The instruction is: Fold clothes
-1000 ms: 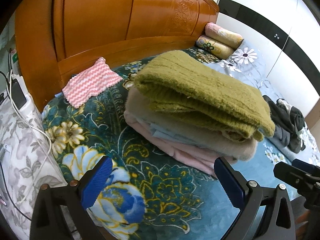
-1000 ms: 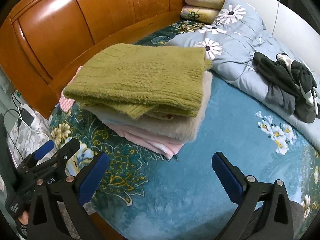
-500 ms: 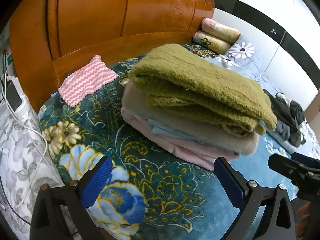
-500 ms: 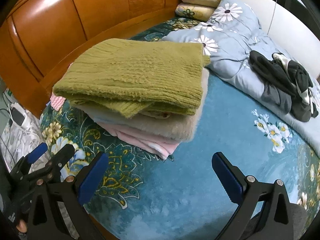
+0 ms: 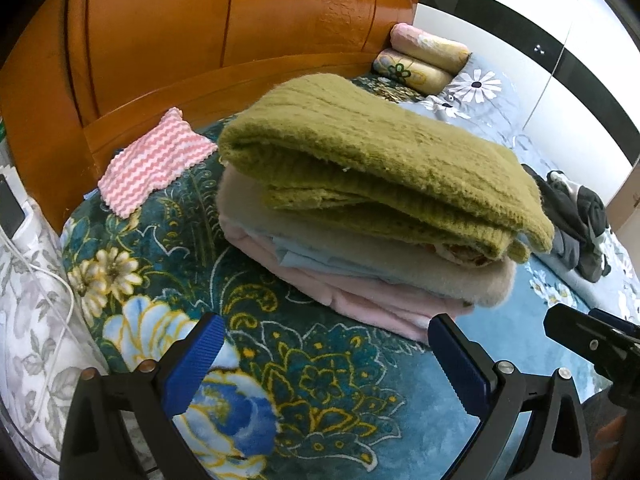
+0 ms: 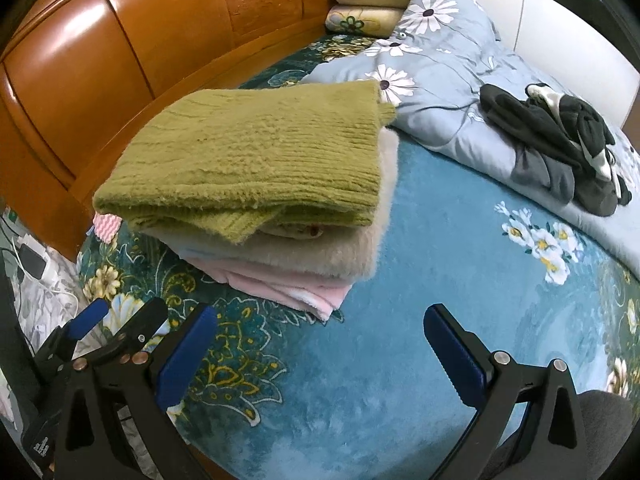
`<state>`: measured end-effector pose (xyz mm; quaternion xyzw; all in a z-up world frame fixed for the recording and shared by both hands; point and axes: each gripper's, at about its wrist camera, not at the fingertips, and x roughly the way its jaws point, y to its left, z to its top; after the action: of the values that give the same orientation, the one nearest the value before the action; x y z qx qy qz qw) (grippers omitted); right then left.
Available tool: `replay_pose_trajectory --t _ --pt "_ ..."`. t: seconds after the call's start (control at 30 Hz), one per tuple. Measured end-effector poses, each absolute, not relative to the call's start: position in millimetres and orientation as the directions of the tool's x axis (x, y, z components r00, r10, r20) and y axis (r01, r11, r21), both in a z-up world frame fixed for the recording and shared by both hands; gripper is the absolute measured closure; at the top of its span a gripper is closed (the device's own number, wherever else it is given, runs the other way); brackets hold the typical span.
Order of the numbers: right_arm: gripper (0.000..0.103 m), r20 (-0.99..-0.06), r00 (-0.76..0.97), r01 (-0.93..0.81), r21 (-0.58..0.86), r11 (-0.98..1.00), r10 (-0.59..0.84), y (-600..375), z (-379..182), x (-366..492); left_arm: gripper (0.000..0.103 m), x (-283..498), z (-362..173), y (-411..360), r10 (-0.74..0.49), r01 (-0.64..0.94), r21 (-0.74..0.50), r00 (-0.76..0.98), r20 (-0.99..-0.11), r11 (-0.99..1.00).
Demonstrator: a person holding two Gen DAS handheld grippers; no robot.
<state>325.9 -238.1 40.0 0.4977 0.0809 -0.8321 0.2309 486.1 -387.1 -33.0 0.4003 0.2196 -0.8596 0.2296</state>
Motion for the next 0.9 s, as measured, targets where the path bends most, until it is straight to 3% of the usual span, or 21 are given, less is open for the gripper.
replay_pose_trajectory --t 0.9 --pt "0.000 -0.891 -0.334 0.456 0.134 -0.880 -0.309 -241.0 12.4 311.6 0.000 467.1 -42.3 -374.1 -0.219 0.541 -0.129 -0.532 -0.818 -0.831"
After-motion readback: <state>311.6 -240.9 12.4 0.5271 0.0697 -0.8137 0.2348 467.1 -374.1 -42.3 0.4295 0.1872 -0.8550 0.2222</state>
